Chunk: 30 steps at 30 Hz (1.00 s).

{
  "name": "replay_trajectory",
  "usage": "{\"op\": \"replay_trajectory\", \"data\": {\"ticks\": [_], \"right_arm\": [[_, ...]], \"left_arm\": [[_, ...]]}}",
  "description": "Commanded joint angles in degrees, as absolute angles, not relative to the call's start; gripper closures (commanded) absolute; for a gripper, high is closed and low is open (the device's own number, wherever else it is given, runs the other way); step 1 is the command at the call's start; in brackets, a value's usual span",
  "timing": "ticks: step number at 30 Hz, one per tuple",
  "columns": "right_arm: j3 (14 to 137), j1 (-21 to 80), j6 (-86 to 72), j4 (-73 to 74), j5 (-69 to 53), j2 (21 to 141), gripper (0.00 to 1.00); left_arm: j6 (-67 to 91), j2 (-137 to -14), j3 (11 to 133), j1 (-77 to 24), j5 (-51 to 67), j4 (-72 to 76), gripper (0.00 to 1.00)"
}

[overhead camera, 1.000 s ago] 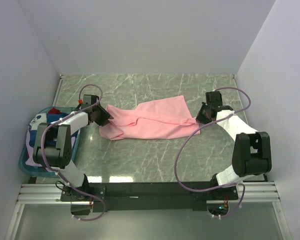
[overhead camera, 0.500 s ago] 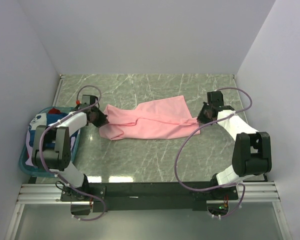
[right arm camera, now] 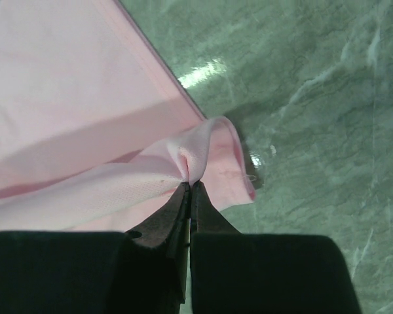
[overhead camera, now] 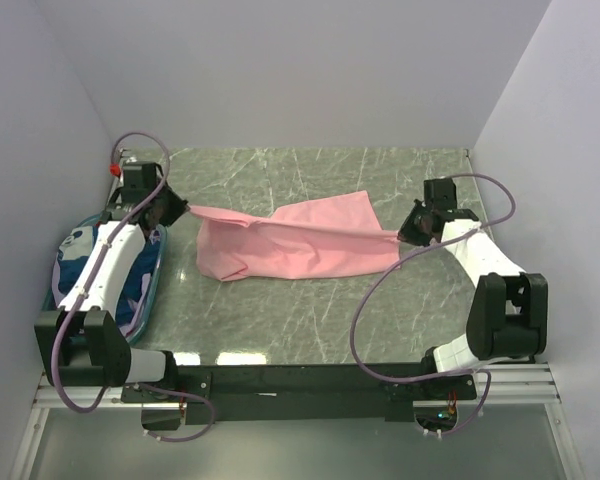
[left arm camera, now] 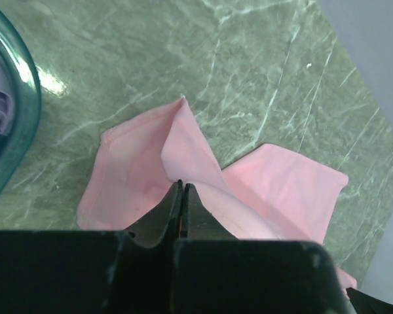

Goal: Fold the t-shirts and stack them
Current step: Flatten the tshirt out

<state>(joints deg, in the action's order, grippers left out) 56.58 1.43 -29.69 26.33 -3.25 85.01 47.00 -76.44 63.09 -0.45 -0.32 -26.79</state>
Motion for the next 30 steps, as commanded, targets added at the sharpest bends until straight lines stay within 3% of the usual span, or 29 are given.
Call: {"op": "replay_trajectory", "data": {"ticks": [1, 10, 15, 30], "right_arm": [[61.5, -1.3, -31.7, 27.3, -4.7, 80.9, 1.00], [83.0, -3.8, -33.9, 32.3, -11.6, 81.2, 1.00], [93.1, -4.0, -33.1, 34.5, -14.9, 78.7, 1.00], [96.9, -4.6, -25.8, 35.9, -7.8, 47.9, 1.00]], "left_arm": [[44.5, -75.3, 69.0, 1.8, -1.9, -29.4, 0.99], [43.8, -83.5, 95.2, 3.7, 1.1, -33.7, 0.99], [43.1, -82.0, 105.4, 3.9, 1.8, -35.4, 0.99], [35.1, -52.1, 108.6, 3.8, -2.5, -33.3, 0.99]]}}
